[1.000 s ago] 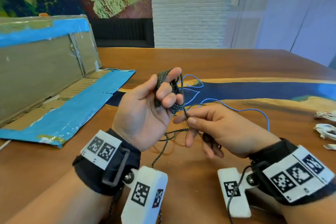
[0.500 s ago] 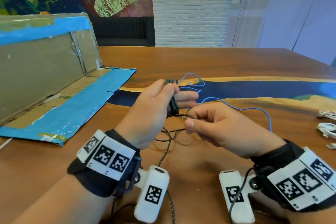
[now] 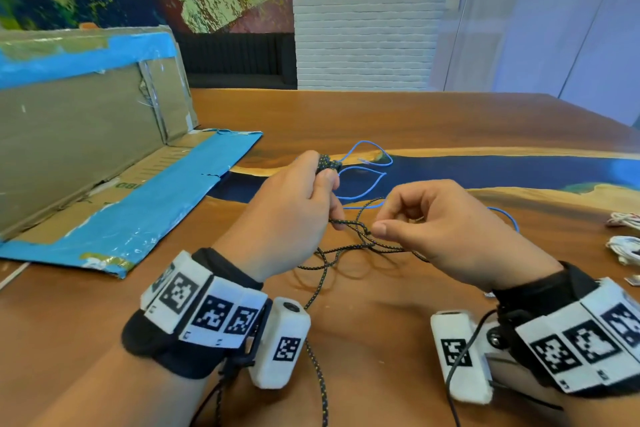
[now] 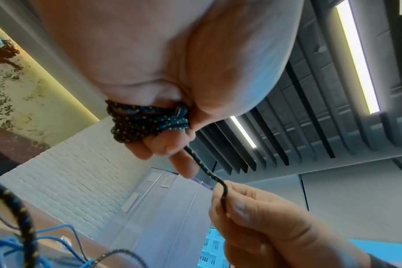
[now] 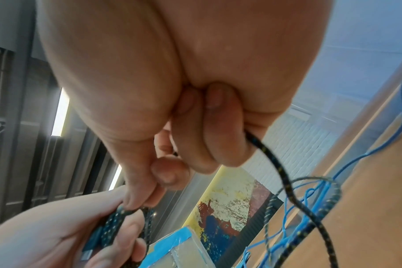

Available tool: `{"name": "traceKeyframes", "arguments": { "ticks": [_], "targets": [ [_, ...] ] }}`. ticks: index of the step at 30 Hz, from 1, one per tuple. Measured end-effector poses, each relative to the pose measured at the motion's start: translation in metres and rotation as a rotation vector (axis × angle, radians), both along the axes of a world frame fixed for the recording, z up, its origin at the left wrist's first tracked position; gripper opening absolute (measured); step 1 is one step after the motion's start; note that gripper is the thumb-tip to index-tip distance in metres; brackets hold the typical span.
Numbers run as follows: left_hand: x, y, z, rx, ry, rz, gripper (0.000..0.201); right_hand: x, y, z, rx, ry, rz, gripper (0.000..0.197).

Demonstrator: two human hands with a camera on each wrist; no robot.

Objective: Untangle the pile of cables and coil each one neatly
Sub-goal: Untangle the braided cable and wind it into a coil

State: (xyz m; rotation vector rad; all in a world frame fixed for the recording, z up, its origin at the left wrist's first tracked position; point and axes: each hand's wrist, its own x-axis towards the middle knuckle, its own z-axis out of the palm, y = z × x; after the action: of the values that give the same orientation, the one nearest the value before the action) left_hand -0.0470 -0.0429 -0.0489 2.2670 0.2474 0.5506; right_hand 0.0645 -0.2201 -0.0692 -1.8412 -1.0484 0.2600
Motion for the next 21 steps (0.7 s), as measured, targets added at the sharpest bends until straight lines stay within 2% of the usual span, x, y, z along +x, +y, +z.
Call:
{"name": "traceKeyframes", "arguments": {
  "ticks": [4,7,13,17,20,21],
  "targets": [
    [0.000,0.004,0.000,0.015,-0.027,0.025,0.026,-0.002,-0.007,0.007,-0.077,-0.077,0.020,0.024],
    [-0.001,0.005,0.000,-0.045,0.007,-0.013,0.028,-0.005,-0.008,0.009,-0.028,-0.144,0.001,0.033],
    [-0.003,-0.013,-0.005,-0.173,0.241,-0.289,0.049,-0.004,-0.003,0.005,0.135,-0.240,-0.067,0.039],
    [-0.004,-0.011,-0.009,-0.454,0.287,-0.495,0.054,-0.004,-0.002,0.007,0.222,-0.184,-0.105,0.038],
    [-0.002,-0.010,-0.016,-0.740,0.222,-0.619,0.034,0.002,0.000,0.005,0.299,-0.062,-0.158,0.045],
    [0.000,-0.012,-0.018,-0.842,0.183,-0.633,0.030,0.002,0.001,0.003,0.314,0.003,-0.145,0.041]
  ]
}}
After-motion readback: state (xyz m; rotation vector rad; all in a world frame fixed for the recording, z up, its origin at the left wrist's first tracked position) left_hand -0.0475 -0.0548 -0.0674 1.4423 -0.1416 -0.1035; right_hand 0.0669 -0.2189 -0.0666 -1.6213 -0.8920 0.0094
